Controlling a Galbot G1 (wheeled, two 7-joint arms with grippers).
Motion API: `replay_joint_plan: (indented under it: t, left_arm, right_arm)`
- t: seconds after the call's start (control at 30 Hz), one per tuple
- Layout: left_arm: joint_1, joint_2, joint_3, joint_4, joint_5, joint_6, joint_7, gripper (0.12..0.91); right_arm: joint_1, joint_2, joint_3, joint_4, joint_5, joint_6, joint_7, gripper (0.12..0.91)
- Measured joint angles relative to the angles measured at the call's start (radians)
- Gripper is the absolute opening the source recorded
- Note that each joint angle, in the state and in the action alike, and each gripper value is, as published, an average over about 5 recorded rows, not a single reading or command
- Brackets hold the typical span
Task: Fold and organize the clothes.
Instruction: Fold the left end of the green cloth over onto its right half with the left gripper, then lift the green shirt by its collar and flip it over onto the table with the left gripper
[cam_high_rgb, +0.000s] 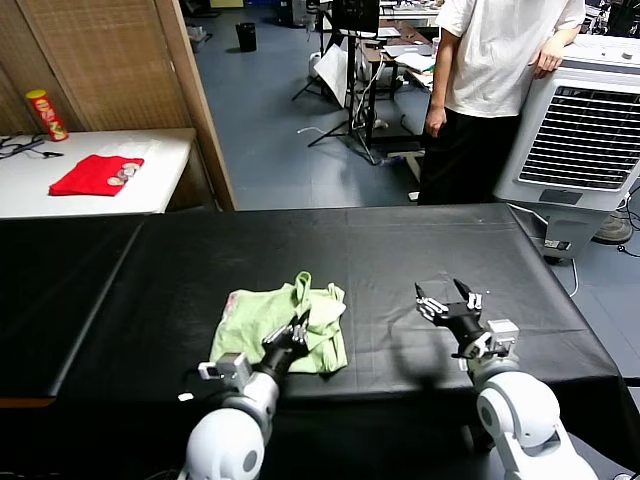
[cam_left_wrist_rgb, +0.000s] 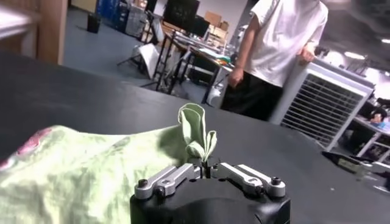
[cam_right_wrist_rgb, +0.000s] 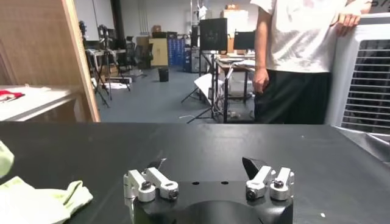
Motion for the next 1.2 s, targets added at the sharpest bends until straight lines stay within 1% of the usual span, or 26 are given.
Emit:
replay_joint_plan:
  t: [0.13,0.2,0.23,0.3,0.33,0.37,0.43,0.47,0.57,0.6,0.67,0.73,0.83,0.97,1.07,1.13,1.2]
  left_arm:
    - [-0.007,-0.017,0.002,0.019,0.007,-0.005,-0.004,0.164]
    - [-0.008,-0.023,0.002,0.027,0.008,-0.005,-0.006,0.172]
    - [-0.008,-0.027,0.003,0.030,0.008,-0.005,-0.006,0.191]
    - [-0.007,-0.035,0.004,0.034,-0.003,-0.005,-0.006,0.264]
    - [-0.007,-0.040,0.004,0.034,-0.014,-0.005,-0.007,0.313]
    - [-0.007,-0.045,0.004,0.032,-0.029,-0.003,-0.008,0.379]
    - [-0.010,-0.057,0.001,0.026,-0.075,0.001,-0.015,0.480]
    - [-0.011,-0.064,-0.001,0.022,-0.099,0.002,-0.018,0.547]
    - [-0.018,-0.075,-0.018,0.012,-0.139,-0.005,-0.019,0.693]
    - [-0.020,-0.074,-0.026,0.008,-0.136,-0.010,-0.015,0.730]
    - [-0.022,-0.060,-0.047,0.002,-0.115,-0.023,-0.003,0.775]
    - [-0.019,-0.033,-0.077,-0.003,-0.081,-0.038,0.012,0.792]
    - [-0.004,0.030,-0.129,0.000,-0.026,-0.062,0.036,0.797]
    - [0.026,0.105,-0.194,0.010,0.011,-0.082,0.054,0.798]
    - [0.041,0.128,-0.224,0.020,0.019,-0.090,0.059,0.798]
    - [0.045,0.134,-0.236,0.028,0.023,-0.094,0.062,0.798]
    - [0.046,0.138,-0.246,0.038,0.023,-0.097,0.066,0.798]
  right_arm:
    - [0.004,0.001,-0.010,-0.003,-0.004,-0.001,-0.007,0.798]
    - [0.008,-0.001,-0.016,-0.005,-0.006,-0.001,-0.013,0.798]
    - [0.010,-0.004,-0.019,-0.007,-0.007,-0.001,-0.017,0.798]
    - [0.017,-0.010,-0.027,-0.012,-0.007,-0.001,-0.026,0.798]
    - [0.020,-0.013,-0.031,-0.015,-0.007,-0.001,-0.030,0.798]
    - [0.024,-0.016,-0.037,-0.018,-0.007,-0.001,-0.033,0.798]
    - [0.034,-0.020,-0.051,-0.024,-0.007,-0.002,-0.040,0.798]
    - [0.040,-0.022,-0.060,-0.028,-0.006,-0.002,-0.044,0.798]
    - [0.061,-0.029,-0.098,-0.040,0.001,-0.005,-0.065,0.798]
    - [0.070,-0.031,-0.114,-0.044,0.004,-0.006,-0.073,0.798]
    - [0.091,-0.035,-0.152,-0.055,0.007,-0.011,-0.092,0.798]
    - [0.119,-0.037,-0.199,-0.069,0.005,-0.016,-0.110,0.798]
    - [0.168,-0.032,-0.280,-0.096,-0.011,-0.020,-0.129,0.798]
    - [0.210,-0.020,-0.377,-0.133,-0.061,-0.021,-0.139,0.798]
    - [0.219,-0.014,-0.427,-0.162,-0.129,-0.027,-0.128,0.798]
    - [0.220,-0.008,-0.445,-0.185,-0.202,-0.017,-0.106,0.798]
    - [0.217,0.001,-0.452,-0.208,-0.280,0.012,-0.077,0.798]
